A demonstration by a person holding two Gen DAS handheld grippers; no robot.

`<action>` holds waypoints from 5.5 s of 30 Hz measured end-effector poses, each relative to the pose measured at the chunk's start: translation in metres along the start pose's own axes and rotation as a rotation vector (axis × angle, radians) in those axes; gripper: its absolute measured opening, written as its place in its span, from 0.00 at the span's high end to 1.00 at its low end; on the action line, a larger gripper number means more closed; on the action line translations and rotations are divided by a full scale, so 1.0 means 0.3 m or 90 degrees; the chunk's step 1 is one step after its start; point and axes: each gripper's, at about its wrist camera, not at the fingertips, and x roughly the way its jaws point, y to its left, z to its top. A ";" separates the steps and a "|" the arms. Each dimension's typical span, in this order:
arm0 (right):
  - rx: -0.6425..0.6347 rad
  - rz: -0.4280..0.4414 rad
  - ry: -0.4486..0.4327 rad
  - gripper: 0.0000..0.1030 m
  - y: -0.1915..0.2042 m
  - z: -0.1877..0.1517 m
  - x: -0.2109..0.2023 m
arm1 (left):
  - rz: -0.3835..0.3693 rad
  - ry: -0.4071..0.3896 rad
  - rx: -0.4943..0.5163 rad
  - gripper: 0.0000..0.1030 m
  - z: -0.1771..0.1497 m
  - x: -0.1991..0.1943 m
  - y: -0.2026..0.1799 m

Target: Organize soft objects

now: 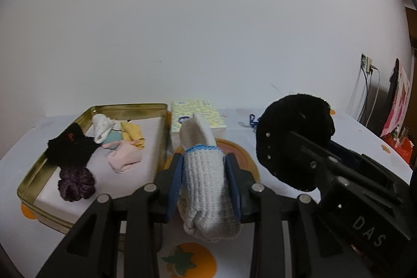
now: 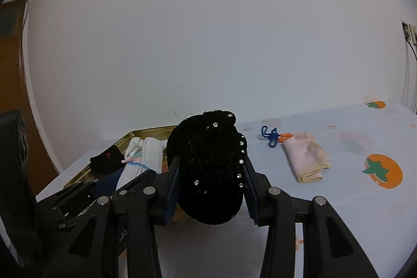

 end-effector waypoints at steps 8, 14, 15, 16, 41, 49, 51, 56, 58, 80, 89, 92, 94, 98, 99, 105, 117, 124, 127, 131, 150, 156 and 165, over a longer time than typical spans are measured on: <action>0.003 0.023 0.006 0.55 0.072 -0.003 0.041 | 0.034 -0.009 -0.003 0.69 0.001 -0.011 0.074; 0.002 0.047 0.012 0.55 0.131 -0.007 0.079 | 0.065 -0.019 0.001 0.69 0.005 -0.022 0.134; -0.002 0.050 0.013 0.55 0.144 -0.008 0.086 | 0.072 -0.020 0.002 0.69 0.004 -0.023 0.143; -0.003 0.054 0.016 0.55 0.151 -0.008 0.091 | 0.074 -0.018 -0.002 0.69 0.003 -0.023 0.155; -0.014 0.102 0.034 0.55 0.304 0.021 0.215 | 0.116 -0.016 -0.091 0.69 0.033 -0.030 0.403; 0.005 0.093 0.025 0.55 0.301 0.085 0.279 | 0.125 -0.016 -0.103 0.69 0.073 0.001 0.470; 0.011 0.088 0.022 0.55 0.307 0.115 0.311 | 0.127 -0.014 -0.095 0.69 0.096 0.022 0.468; 0.037 0.087 0.043 0.55 0.335 0.179 0.423 | 0.138 -0.004 -0.089 0.69 0.173 0.093 0.464; 0.048 0.087 0.060 0.55 0.332 0.191 0.461 | 0.148 0.017 -0.089 0.69 0.198 0.135 0.466; -0.010 0.147 0.096 0.23 0.395 0.224 0.559 | 0.215 0.130 -0.124 0.00 0.170 0.256 0.534; -0.014 0.084 -0.033 0.23 0.369 0.170 0.367 | 0.214 0.062 -0.167 0.00 0.161 0.179 0.533; -0.023 0.053 -0.071 0.18 0.374 0.164 0.318 | 0.232 0.023 -0.143 0.00 0.159 0.155 0.502; -0.019 0.036 -0.079 0.15 0.363 0.146 0.293 | 0.238 -0.003 -0.132 0.00 0.159 0.145 0.489; -0.009 0.021 -0.073 0.15 0.344 0.121 0.275 | 0.252 -0.044 -0.122 0.00 0.161 0.106 0.461; -0.009 0.019 -0.075 0.15 0.337 0.119 0.265 | 0.257 -0.049 -0.116 0.01 0.160 0.103 0.456; -0.038 -0.003 -0.094 0.15 0.329 0.084 0.192 | 0.278 -0.105 -0.077 0.01 0.146 0.067 0.413; -0.076 -0.028 -0.103 0.15 0.317 0.054 0.109 | 0.269 -0.116 -0.062 0.00 0.104 0.028 0.359; -0.089 -0.019 -0.107 0.15 0.303 0.039 0.089 | 0.266 -0.111 -0.067 0.00 0.083 0.008 0.325; -0.089 -0.017 -0.102 0.15 0.291 0.037 0.069 | 0.259 -0.109 -0.061 0.00 0.077 -0.007 0.306; -0.089 -0.017 -0.097 0.15 0.265 0.031 0.048 | 0.252 -0.108 -0.057 0.00 0.070 -0.021 0.286; -0.091 -0.068 -0.053 0.15 0.104 0.018 -0.005 | 0.186 -0.106 -0.040 0.00 0.042 -0.062 0.163; -0.078 -0.106 -0.045 0.15 -0.001 0.032 -0.028 | 0.165 -0.102 -0.032 0.00 0.042 -0.060 0.100; -0.073 -0.170 -0.045 0.15 -0.152 0.063 -0.067 | 0.126 -0.095 -0.014 0.00 0.038 -0.047 -0.009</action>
